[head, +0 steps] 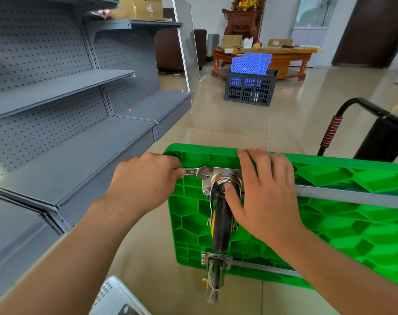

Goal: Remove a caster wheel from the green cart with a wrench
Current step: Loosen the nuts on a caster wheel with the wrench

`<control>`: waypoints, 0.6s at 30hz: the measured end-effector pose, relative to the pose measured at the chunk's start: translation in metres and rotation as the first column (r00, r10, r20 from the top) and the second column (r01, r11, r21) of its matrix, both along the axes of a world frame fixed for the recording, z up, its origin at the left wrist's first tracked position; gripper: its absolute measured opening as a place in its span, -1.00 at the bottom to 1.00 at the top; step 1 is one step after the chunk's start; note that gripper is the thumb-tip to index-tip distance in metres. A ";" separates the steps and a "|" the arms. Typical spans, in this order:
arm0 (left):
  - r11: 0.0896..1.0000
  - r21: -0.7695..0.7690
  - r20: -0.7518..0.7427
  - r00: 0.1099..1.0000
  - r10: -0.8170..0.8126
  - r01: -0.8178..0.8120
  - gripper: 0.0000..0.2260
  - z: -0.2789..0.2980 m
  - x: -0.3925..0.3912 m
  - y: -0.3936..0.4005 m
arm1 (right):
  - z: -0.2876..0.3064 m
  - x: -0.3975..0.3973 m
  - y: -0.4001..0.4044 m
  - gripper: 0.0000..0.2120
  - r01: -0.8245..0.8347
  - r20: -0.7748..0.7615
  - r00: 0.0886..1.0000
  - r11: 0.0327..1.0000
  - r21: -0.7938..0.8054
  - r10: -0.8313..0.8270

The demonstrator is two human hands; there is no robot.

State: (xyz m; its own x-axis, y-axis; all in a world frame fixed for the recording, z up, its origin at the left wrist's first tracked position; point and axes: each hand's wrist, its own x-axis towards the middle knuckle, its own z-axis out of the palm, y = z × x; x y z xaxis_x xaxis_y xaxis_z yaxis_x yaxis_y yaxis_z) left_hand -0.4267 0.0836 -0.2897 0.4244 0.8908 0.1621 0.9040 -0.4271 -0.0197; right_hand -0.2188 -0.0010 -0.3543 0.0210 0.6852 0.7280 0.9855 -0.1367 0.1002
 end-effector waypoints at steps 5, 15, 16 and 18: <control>0.993 0.118 -0.001 1.000 -0.001 0.001 -0.68 0.007 0.002 -0.002 | 0.000 0.000 -0.001 -0.40 -0.004 0.005 1.000 1.000 0.002 0.004; 0.874 0.460 -0.059 0.988 -0.145 0.156 -0.76 0.006 0.004 0.005 | 0.000 0.000 -0.001 -0.40 0.000 0.004 1.000 1.000 -0.004 0.000; 0.864 0.474 -0.068 0.986 -0.153 0.167 -0.76 0.007 0.005 0.005 | 0.000 0.000 -0.001 -0.40 -0.001 0.005 1.000 1.000 -0.004 0.001; 0.862 0.477 -0.069 0.985 -0.157 0.171 -0.75 0.007 0.006 0.006 | 0.000 0.000 -0.002 -0.40 -0.003 0.006 1.000 1.000 -0.004 0.003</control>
